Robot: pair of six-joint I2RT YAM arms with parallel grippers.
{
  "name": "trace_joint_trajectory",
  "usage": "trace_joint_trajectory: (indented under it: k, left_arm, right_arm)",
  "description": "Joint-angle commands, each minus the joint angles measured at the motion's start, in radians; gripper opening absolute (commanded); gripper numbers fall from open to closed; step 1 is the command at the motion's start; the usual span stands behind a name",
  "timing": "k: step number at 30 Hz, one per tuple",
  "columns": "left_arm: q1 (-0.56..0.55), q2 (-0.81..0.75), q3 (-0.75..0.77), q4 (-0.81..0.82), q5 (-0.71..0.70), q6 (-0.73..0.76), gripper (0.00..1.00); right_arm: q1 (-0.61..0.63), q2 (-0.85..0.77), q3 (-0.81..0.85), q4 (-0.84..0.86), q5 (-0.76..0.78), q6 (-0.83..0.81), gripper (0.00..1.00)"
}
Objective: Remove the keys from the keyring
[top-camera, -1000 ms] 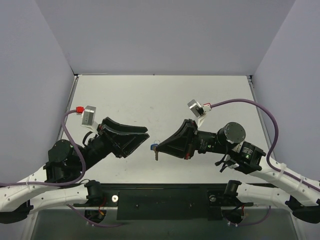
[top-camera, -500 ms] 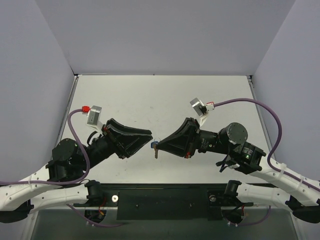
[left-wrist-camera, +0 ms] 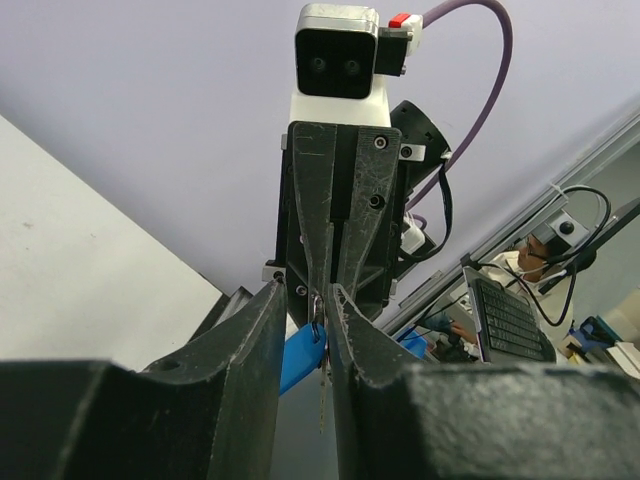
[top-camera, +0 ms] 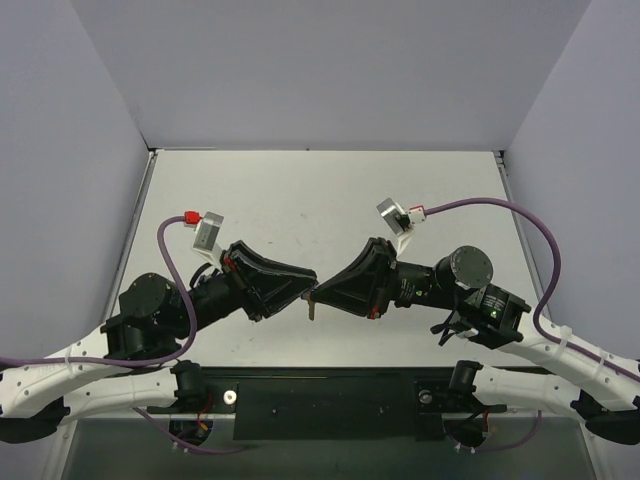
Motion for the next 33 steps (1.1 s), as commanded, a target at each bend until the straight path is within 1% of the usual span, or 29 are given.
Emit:
trace_joint_trajectory:
  k: [1, 3, 6, 7, 14, 17, 25, 33]
  left_arm:
    - [-0.004, -0.001, 0.041, 0.024, 0.017, 0.003, 0.32]
    - [-0.004, 0.000, 0.046, 0.023, 0.017, 0.005, 0.28]
    - [-0.004, 0.002, 0.044, 0.020, 0.018, 0.005, 0.11]
    - [-0.004, 0.002, 0.046, 0.020, 0.018, 0.003, 0.00]
    - [-0.004, -0.003, 0.072, -0.034, 0.035, 0.023, 0.00]
    - [-0.004, 0.005, 0.107, -0.143, 0.043, 0.029, 0.00]
    - [-0.004, 0.005, 0.138, -0.259, 0.071, 0.032, 0.00]
    - [-0.004, -0.004, 0.120, -0.276, 0.091, 0.028, 0.00]
  right_arm:
    - [0.019, -0.001, 0.021, 0.074, -0.005, -0.012, 0.00]
    - [0.019, 0.001, 0.024, 0.069, -0.005, -0.015, 0.00]
    - [0.020, -0.001, 0.024, 0.066, -0.004, -0.018, 0.00]
    - [0.020, 0.001, 0.022, 0.065, -0.004, -0.018, 0.00]
    - [0.025, -0.004, 0.032, 0.019, -0.007, -0.040, 0.00]
    - [0.026, -0.002, 0.044, -0.024, -0.017, -0.052, 0.00]
    - [0.032, 0.007, 0.087, -0.171, -0.031, -0.112, 0.00]
    - [0.036, 0.019, 0.113, -0.245, -0.053, -0.141, 0.00]
